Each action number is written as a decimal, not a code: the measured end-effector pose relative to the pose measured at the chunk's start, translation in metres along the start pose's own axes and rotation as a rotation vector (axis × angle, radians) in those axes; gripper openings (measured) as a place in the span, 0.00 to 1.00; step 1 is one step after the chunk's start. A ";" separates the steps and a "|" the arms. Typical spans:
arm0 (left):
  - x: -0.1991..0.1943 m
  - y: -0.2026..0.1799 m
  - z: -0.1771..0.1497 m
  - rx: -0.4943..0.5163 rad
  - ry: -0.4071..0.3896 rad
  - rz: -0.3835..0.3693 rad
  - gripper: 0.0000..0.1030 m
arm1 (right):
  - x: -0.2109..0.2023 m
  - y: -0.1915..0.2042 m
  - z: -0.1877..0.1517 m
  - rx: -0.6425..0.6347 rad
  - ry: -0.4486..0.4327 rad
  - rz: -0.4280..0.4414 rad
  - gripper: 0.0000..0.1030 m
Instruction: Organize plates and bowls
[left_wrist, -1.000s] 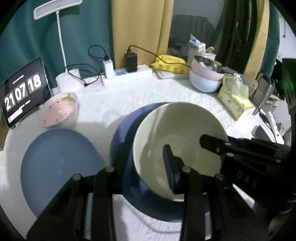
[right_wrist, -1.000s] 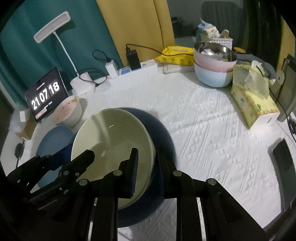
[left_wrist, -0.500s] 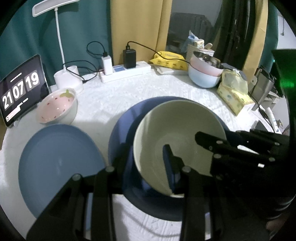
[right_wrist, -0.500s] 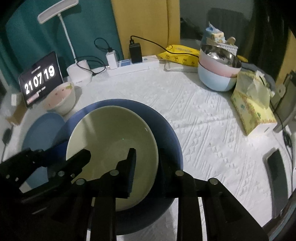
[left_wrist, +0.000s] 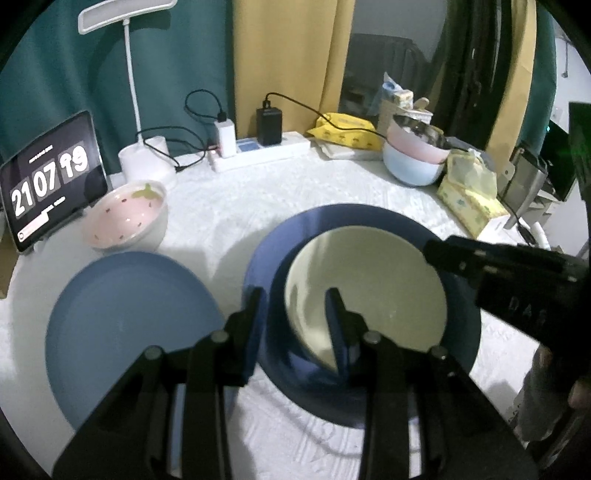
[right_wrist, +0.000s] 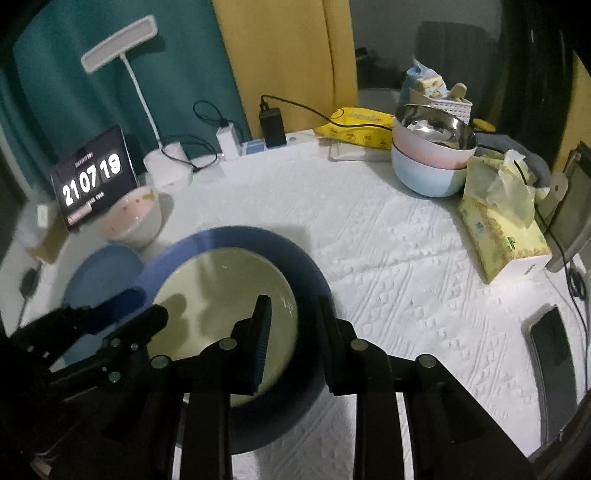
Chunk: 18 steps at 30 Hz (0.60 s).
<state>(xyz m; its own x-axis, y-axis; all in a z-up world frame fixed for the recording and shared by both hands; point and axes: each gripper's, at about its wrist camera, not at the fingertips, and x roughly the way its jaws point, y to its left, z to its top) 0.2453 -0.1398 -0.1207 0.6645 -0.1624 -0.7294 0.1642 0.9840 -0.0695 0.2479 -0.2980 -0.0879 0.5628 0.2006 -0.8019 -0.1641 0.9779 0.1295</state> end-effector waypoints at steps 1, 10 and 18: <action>-0.001 0.000 0.000 0.000 -0.002 -0.002 0.33 | -0.001 0.000 0.001 -0.002 -0.007 -0.002 0.25; -0.013 0.009 0.004 -0.023 -0.025 -0.011 0.34 | -0.009 0.002 0.005 -0.010 -0.035 -0.017 0.25; -0.020 0.024 0.009 -0.049 -0.046 0.015 0.34 | -0.011 0.015 0.010 -0.032 -0.039 -0.003 0.25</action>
<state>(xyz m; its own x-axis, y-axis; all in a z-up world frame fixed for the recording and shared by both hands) 0.2428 -0.1137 -0.1019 0.6999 -0.1499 -0.6983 0.1189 0.9885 -0.0929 0.2477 -0.2852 -0.0716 0.5943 0.2008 -0.7788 -0.1880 0.9762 0.1082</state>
